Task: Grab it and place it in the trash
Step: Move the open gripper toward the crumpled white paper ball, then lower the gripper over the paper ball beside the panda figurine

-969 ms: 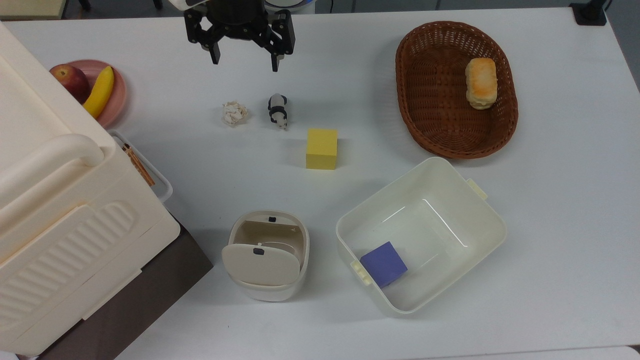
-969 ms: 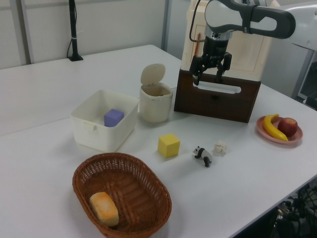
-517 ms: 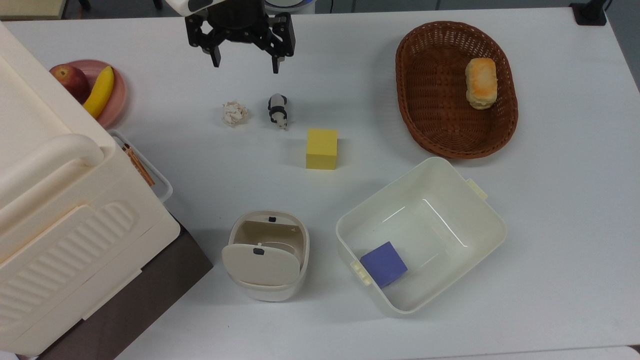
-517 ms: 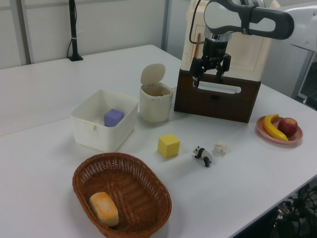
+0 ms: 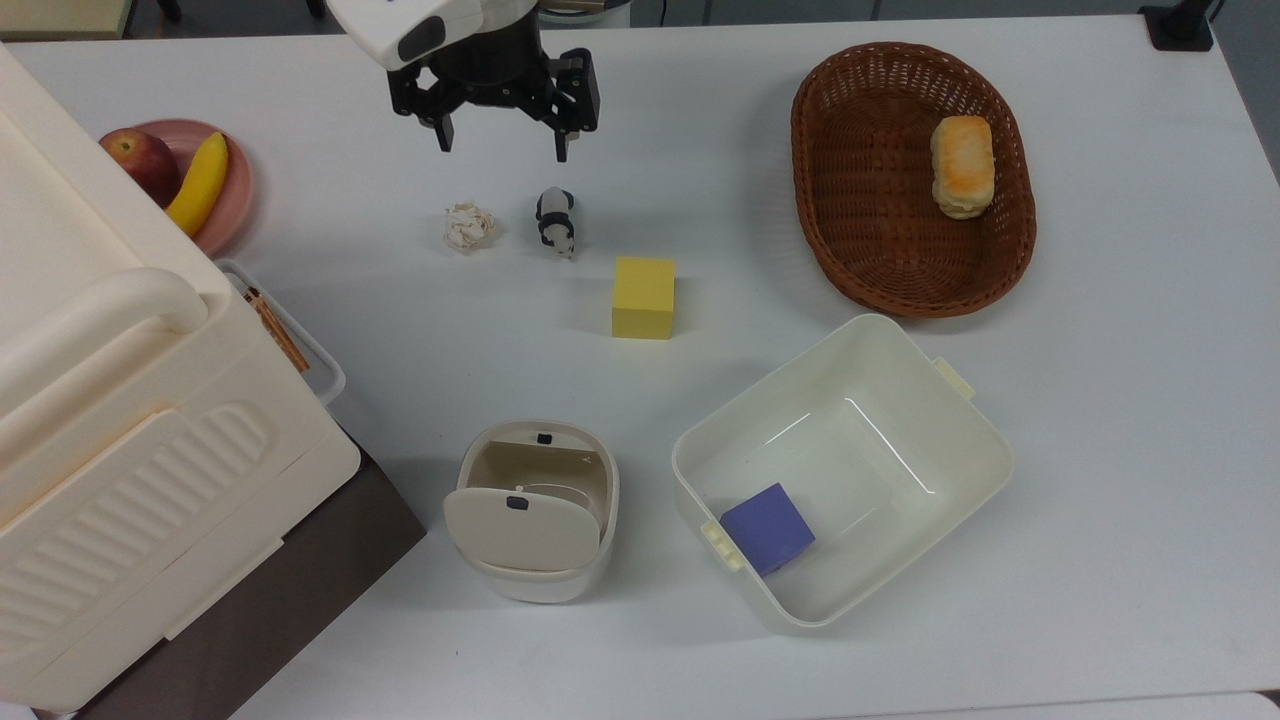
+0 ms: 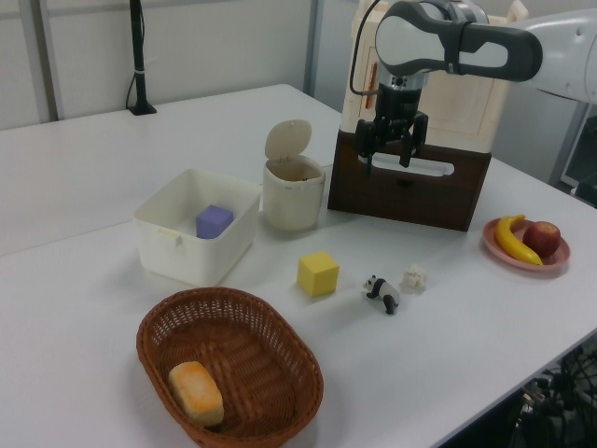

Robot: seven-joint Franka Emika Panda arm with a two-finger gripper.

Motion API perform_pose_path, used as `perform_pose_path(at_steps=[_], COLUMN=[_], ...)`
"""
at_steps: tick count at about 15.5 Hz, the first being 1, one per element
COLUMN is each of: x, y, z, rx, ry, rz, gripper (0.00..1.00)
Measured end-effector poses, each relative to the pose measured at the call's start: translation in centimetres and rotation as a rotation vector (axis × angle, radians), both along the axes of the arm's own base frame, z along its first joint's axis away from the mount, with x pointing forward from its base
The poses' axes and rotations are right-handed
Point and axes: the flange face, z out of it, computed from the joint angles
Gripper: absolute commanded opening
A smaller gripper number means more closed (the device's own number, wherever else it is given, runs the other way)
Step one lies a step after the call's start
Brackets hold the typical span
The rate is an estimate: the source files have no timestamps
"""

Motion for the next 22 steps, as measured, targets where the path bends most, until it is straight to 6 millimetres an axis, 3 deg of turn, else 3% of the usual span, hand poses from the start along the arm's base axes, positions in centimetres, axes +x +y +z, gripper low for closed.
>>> perform_pose_path(at_steps=[17, 22], x=[-0.8, -0.5], y=[2.9, 5.1], z=[-3.8, -6.1], rx=[0.0, -0.003], ry=[0.08, 0.092], rz=[0.059, 0.096], gripper=[1.0, 1.0])
